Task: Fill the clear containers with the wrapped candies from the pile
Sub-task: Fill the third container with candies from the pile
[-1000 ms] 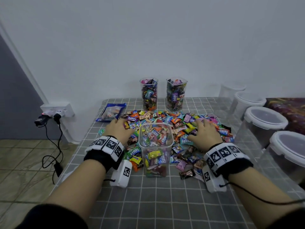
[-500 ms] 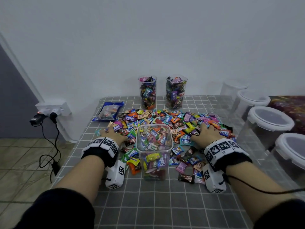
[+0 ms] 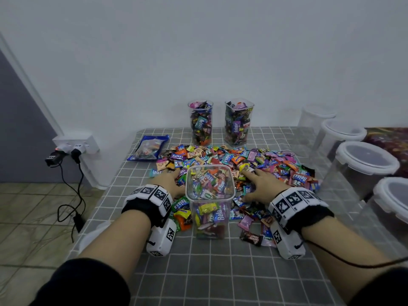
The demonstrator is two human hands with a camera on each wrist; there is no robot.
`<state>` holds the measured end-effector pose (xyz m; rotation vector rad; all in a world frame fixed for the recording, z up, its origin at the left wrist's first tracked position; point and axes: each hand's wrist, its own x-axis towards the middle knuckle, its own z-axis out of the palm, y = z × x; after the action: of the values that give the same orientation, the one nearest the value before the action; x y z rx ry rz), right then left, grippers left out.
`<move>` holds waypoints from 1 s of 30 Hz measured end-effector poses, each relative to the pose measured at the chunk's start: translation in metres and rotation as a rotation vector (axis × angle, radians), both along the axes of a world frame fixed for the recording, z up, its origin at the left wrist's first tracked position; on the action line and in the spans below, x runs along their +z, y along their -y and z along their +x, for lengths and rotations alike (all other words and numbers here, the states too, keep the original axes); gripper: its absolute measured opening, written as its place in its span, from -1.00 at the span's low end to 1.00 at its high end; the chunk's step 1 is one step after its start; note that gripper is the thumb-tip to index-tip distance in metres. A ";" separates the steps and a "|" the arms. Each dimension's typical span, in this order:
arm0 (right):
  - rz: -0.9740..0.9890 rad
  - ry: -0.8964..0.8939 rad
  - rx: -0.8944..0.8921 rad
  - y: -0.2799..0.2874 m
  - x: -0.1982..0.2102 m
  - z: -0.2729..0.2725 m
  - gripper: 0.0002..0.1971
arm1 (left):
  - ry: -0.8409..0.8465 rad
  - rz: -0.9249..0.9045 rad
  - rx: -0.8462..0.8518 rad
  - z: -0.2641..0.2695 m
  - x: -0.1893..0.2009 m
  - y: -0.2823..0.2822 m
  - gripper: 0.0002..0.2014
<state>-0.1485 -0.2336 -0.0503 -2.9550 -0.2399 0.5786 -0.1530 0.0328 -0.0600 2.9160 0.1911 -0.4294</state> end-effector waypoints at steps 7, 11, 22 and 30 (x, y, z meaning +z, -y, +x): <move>-0.024 0.131 0.026 -0.003 0.002 -0.003 -0.34 | 0.092 0.119 -0.013 -0.011 0.017 0.013 -0.73; -0.043 0.197 0.014 -0.006 0.004 -0.005 -0.49 | 0.109 0.137 -0.001 -0.017 0.021 0.018 -0.78; -0.088 0.226 0.035 -0.012 0.011 -0.015 -0.72 | 0.278 0.028 0.016 -0.022 0.017 0.013 -0.80; 0.084 0.292 -0.018 -0.012 0.014 -0.020 -0.76 | 0.371 -0.076 0.075 -0.032 0.015 0.009 -0.82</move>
<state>-0.1684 -0.2220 -0.0365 -2.9457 -0.2569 0.1278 -0.1847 0.0239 -0.0447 2.8368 0.2219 0.1158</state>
